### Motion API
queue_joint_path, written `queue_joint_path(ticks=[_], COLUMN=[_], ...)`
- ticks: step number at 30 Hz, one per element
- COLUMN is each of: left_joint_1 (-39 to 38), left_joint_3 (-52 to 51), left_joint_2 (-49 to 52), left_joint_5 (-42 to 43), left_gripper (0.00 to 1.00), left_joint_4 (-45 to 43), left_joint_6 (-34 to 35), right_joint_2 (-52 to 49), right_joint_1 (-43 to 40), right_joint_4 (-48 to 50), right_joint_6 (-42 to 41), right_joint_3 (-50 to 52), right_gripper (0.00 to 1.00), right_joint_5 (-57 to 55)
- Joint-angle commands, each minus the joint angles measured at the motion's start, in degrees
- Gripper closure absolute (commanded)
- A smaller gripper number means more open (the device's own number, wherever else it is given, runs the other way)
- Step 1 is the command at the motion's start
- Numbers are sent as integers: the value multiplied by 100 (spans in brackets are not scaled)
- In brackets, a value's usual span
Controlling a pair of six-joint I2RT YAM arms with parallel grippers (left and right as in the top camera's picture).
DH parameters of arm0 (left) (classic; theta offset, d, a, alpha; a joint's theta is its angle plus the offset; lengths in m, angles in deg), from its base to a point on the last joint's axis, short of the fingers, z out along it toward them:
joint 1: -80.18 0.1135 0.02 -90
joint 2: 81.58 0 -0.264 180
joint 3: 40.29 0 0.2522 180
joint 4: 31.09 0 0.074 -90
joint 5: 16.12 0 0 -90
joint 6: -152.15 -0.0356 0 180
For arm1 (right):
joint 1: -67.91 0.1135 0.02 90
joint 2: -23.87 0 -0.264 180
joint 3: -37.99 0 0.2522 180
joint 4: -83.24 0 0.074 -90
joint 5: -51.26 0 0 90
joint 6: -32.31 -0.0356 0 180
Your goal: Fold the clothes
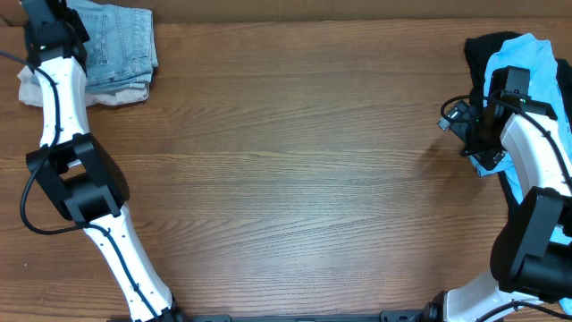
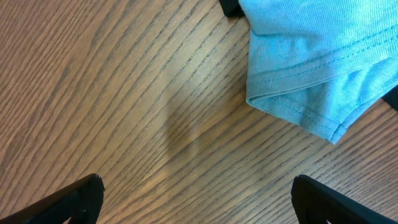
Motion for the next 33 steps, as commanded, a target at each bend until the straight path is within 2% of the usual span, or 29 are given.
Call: queue_joint_path(ticks=[1, 5, 8, 11, 12, 17, 21, 22, 24, 26, 30, 33], left_joint_1=[22, -28, -111, -160, -168, -140, 26, 63, 184, 306, 544, 697], left_joint_3=[-28, -28, -28, -31, -31, -52, -57, -59, -59, -59, -76, -149], left_joint_2=[-380, -501, -553, -514, -492, -232, -24, 22, 92, 129, 162, 162], left_joint_5=[-190, -149, 372, 1198, 1344, 1043, 490, 431, 343, 350, 417, 614], left_gripper=[44, 39, 46, 37, 37, 36, 44, 49, 66, 75, 79, 75], left_joint_4=[-9, 136, 402, 608, 673, 870, 1014, 1040, 1097, 1156, 1379, 1432], left_joint_6=[-26, 136, 297, 302, 299, 251, 254, 249, 251, 256, 251, 247], right_joint_2=[37, 37, 37, 37, 37, 37, 37, 37, 37, 37, 37, 37], right_joint_1=[7, 7, 7, 7, 7, 7, 7, 7, 7, 7, 7, 7], right_joint_4=[24, 24, 24, 24, 24, 24, 24, 24, 24, 24, 24, 24], right_joint_6=[17, 17, 17, 17, 17, 17, 17, 17, 17, 17, 17, 17], right_joint_3=[-146, -146, -146, -146, -146, -146, -146, -146, -146, -146, -146, -146], right_gripper=[0, 0, 0, 0, 0, 0, 0, 0, 0, 0, 0, 0], right_joint_5=[-13, -13, -13, -13, -13, -13, -13, -13, -13, -13, -13, -13])
